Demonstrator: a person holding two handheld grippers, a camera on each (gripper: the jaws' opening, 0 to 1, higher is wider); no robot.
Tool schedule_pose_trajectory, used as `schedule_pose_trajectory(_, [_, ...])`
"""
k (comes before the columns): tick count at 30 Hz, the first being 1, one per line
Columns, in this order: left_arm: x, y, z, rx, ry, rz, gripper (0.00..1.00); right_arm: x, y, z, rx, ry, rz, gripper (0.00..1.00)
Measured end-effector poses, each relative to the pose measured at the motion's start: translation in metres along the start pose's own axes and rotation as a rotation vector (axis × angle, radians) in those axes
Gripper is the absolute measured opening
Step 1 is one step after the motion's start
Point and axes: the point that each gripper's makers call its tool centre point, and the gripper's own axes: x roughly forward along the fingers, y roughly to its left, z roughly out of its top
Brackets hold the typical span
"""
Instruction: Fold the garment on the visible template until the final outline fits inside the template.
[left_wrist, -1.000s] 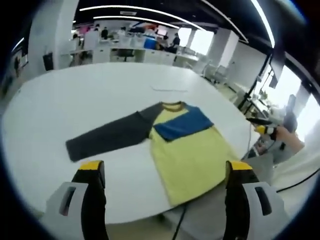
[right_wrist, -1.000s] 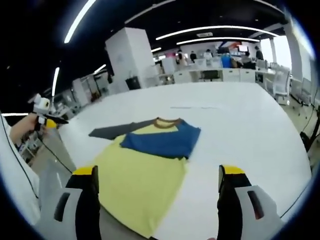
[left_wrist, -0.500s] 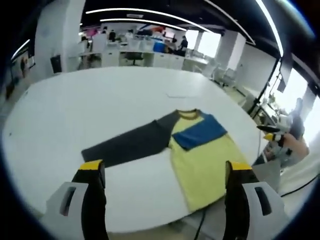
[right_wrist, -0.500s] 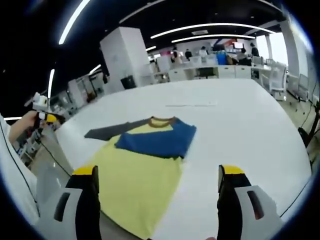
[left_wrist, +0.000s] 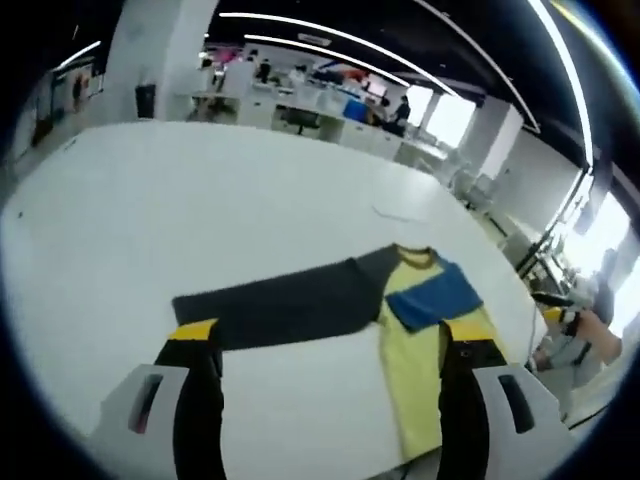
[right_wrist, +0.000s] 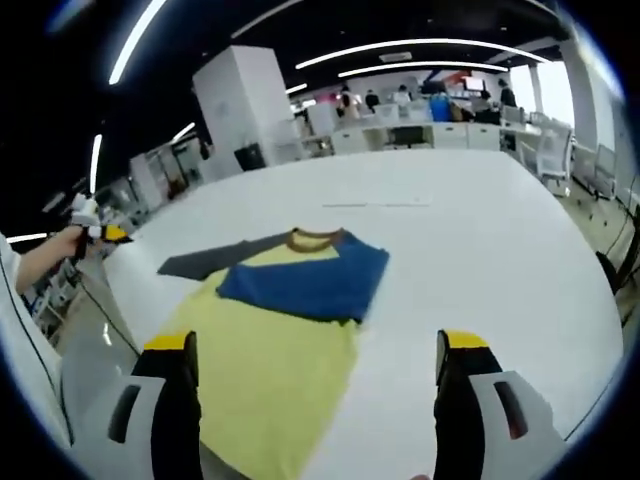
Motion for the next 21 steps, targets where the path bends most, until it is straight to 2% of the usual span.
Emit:
schedule_pose_trajectory(5, [0.010, 0.016, 0.001, -0.023, 0.005, 0.013, 0.84, 0.007, 0.005, 0.004, 0.004, 0.012, -0.009, 0.97])
schedule_pose_trajectory(11, [0.019, 0.033, 0.000, -0.055, 0.009, 0.045, 0.83, 0.011, 0.001, 0.015, -0.012, -0.011, -0.030, 0.97])
schedule_pose_trajectory(16, [0.026, 0.046, -0.005, -0.075, 0.023, 0.058, 0.79, 0.011, -0.003, 0.013, -0.010, 0.000, -0.042, 0.97])
schedule_pose_trajectory(18, [0.028, 0.056, -0.009, -0.068, 0.032, 0.088, 0.77, 0.011, -0.004, 0.011, 0.004, 0.002, -0.046, 0.97])
schedule_pose_trajectory(21, [0.033, 0.069, -0.014, -0.099, 0.025, 0.112, 0.76, 0.012, -0.006, 0.003, 0.021, 0.014, -0.052, 0.97])
